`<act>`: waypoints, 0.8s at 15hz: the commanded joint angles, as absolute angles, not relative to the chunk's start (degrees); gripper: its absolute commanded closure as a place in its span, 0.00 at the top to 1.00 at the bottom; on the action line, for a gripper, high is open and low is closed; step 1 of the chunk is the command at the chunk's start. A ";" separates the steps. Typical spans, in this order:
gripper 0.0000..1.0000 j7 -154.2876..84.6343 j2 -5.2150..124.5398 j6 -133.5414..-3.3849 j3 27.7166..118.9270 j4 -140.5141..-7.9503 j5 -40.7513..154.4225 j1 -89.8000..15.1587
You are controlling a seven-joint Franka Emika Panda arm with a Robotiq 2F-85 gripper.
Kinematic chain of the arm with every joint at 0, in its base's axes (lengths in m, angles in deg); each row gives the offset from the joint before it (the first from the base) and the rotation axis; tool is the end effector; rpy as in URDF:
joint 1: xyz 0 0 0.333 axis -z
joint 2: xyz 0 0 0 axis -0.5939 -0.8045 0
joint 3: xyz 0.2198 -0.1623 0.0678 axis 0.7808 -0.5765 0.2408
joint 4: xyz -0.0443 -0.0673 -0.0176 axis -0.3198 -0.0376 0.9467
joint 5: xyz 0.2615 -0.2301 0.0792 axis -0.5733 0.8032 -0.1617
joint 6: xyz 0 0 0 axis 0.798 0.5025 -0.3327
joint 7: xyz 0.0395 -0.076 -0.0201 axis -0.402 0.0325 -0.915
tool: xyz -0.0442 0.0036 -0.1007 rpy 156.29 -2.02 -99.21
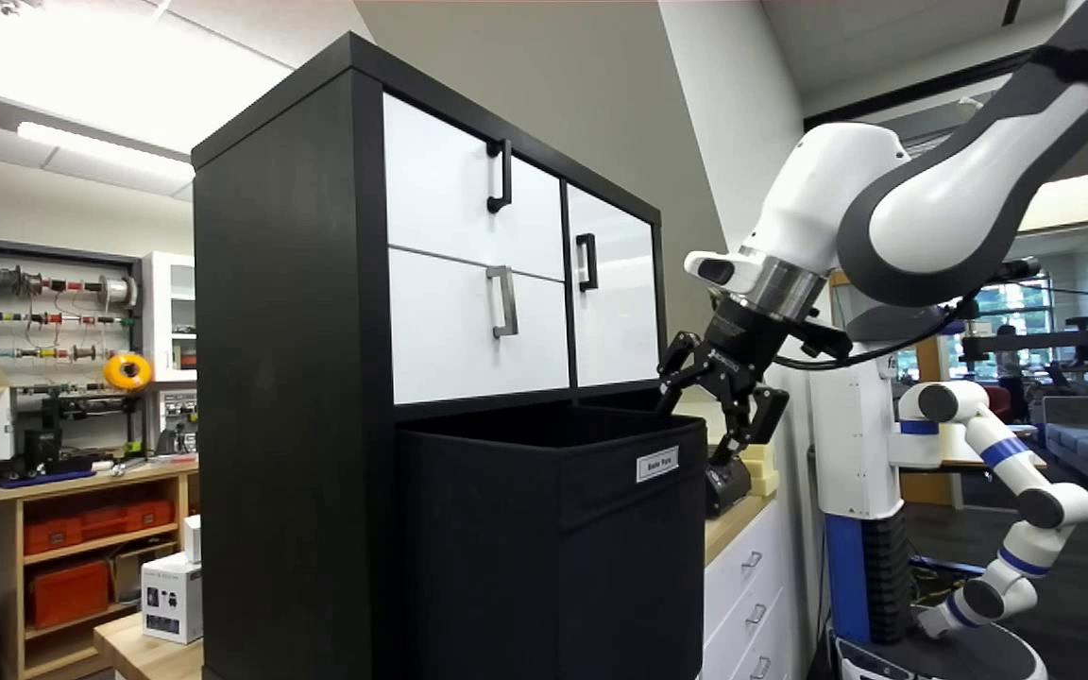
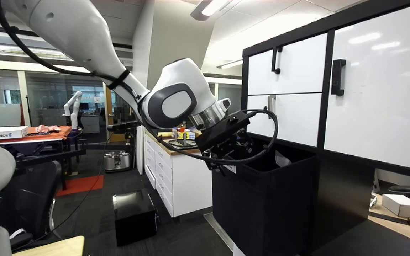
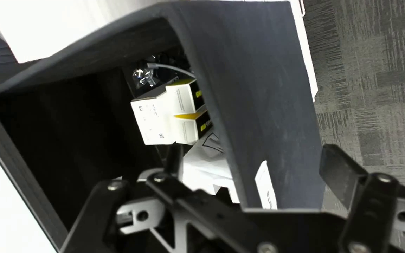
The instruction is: Pull the black box out of the bottom of the black cabinet
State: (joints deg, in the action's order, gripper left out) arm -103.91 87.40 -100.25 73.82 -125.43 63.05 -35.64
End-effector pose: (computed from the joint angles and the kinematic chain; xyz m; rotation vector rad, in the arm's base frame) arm 0.4713 -0.0260 0.4094 2.2186 1.5054 0.6211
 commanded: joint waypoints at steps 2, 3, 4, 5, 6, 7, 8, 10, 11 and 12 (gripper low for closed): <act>1.00 -97.82 92.00 -97.70 74.66 -125.08 68.31 -34.38; 1.00 -96.61 92.49 -97.02 74.79 -124.73 68.62 -34.43; 1.00 -94.88 92.97 -95.38 74.98 -124.07 68.57 -34.47; 1.00 -92.97 93.46 -93.12 75.26 -123.35 68.55 -34.38; 1.00 -90.89 93.82 -89.21 75.52 -122.17 68.32 -34.39; 1.00 -89.31 93.95 -85.58 75.50 -121.09 67.70 -34.82; 1.00 -87.99 93.95 -80.70 75.37 -119.57 66.72 -35.38; 1.00 -85.44 93.65 -72.41 75.19 -116.73 65.34 -36.11; 1.00 -84.28 93.53 -68.48 75.11 -115.35 64.67 -36.38; 1.00 -82.98 93.21 -64.94 75.09 -114.00 64.16 -36.46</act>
